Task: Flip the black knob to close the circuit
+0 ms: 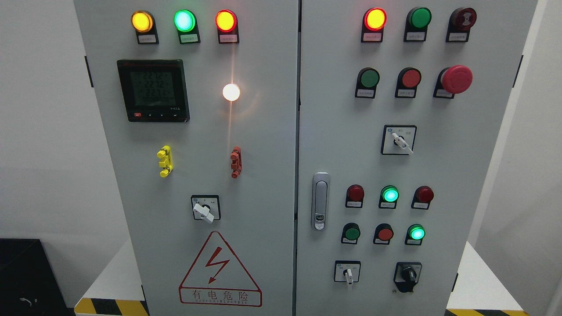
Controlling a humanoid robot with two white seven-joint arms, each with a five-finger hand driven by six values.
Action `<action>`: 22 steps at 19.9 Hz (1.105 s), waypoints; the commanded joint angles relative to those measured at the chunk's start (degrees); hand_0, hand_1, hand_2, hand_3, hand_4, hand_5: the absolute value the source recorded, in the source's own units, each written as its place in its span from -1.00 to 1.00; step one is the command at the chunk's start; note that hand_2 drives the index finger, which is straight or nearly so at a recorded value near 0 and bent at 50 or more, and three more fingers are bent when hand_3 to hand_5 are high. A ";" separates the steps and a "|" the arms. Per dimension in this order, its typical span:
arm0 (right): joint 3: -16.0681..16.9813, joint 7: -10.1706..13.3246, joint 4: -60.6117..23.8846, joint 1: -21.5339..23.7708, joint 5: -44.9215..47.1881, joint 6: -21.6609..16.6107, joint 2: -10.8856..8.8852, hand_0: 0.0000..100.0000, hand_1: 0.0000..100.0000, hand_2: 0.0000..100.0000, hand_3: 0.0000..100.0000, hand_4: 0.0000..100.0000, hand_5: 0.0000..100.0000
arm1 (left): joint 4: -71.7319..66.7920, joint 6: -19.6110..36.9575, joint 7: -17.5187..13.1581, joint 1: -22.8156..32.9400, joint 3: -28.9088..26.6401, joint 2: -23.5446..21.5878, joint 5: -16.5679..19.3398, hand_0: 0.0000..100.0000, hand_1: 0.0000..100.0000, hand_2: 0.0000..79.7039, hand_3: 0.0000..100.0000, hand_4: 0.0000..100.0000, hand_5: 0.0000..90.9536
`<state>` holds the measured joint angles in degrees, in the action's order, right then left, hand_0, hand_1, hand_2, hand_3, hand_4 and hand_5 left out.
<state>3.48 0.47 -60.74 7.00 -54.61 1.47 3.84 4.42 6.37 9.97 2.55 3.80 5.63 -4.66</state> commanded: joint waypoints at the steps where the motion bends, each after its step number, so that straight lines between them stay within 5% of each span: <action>1: 2.41 -0.38 -21.77 0.12 -5.24 1.34 1.52 -1.00 -1.00 0.55 1.00 0.66 0.40 | 0.06 0.04 0.05 0.00 -0.02 0.00 0.00 -0.76 0.11 -1.00 -1.00 -1.00 -1.00; 7: 2.49 -0.64 -30.83 -0.06 -9.02 3.09 2.13 -1.00 -1.00 0.79 1.00 0.82 0.64 | 0.06 0.04 0.05 0.00 0.07 0.00 0.00 -0.76 0.11 -1.00 -1.00 -1.00 -1.00; 16: 2.58 -6.53 -39.19 -3.21 -15.97 8.98 2.05 -1.00 -1.00 0.90 1.00 0.93 0.83 | 0.06 0.04 0.14 0.00 -0.02 0.00 0.00 -0.76 0.11 -1.00 -1.00 -1.00 -1.00; 22: 2.58 -8.99 -41.12 -7.17 -18.25 9.68 2.05 -1.00 -1.00 0.90 1.00 0.94 0.86 | -0.03 0.04 0.05 0.00 0.07 0.00 0.00 -0.76 0.11 -1.00 -1.00 -1.00 -1.00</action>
<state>5.06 -7.11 -92.65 2.52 -70.20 10.56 5.60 4.43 6.37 10.14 2.55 3.81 5.63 -4.66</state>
